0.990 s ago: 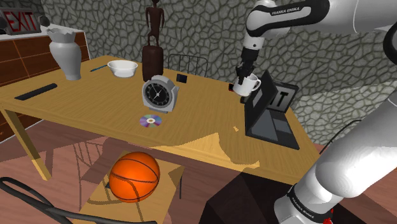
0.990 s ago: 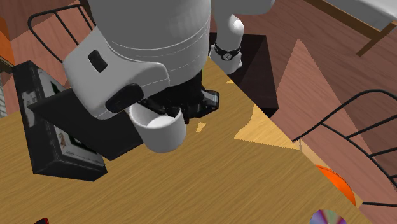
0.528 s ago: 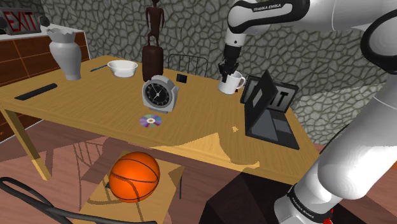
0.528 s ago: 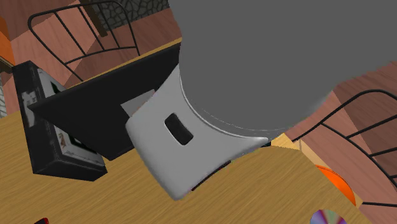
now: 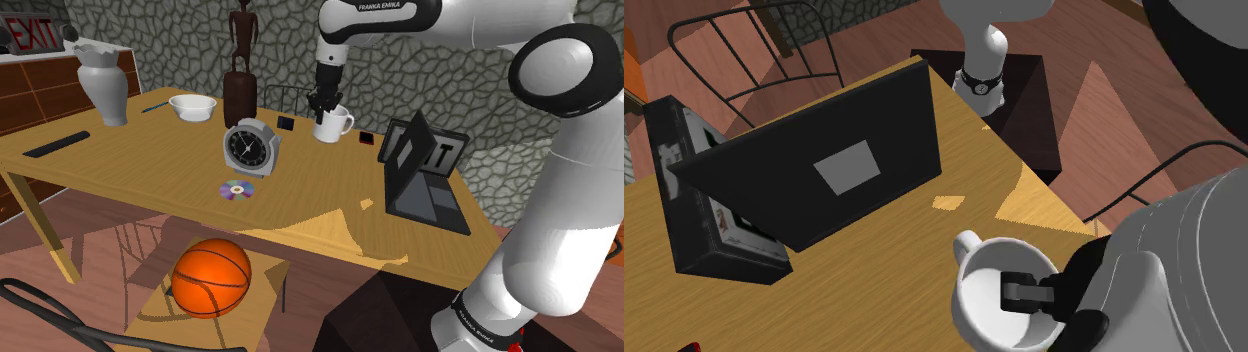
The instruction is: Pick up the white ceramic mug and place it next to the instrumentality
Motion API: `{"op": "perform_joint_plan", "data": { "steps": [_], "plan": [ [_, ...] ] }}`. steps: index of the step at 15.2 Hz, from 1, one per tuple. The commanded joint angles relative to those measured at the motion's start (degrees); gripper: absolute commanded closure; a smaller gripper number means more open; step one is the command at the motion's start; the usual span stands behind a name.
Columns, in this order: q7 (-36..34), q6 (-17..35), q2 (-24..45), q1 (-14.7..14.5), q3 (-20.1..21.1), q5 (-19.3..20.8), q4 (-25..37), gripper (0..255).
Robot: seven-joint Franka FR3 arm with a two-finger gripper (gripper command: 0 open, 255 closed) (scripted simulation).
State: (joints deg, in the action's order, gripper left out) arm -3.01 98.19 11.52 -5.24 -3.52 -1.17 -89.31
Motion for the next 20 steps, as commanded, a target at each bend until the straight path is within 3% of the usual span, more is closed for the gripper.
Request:
{"op": "perform_joint_plan", "data": {
  "steps": [1, 3, 20],
  "plan": [
    [-1.91, -1.13, 3.16, -1.06, 0.76, -0.10, 4.35, 255],
    [-3.47, -2.51, 6.37, -1.99, 1.34, -0.14, 8.95, 255],
    [-3.28, 10.26, 7.17, -2.08, 1.37, -0.23, -3.03, 255]
  ]
}}
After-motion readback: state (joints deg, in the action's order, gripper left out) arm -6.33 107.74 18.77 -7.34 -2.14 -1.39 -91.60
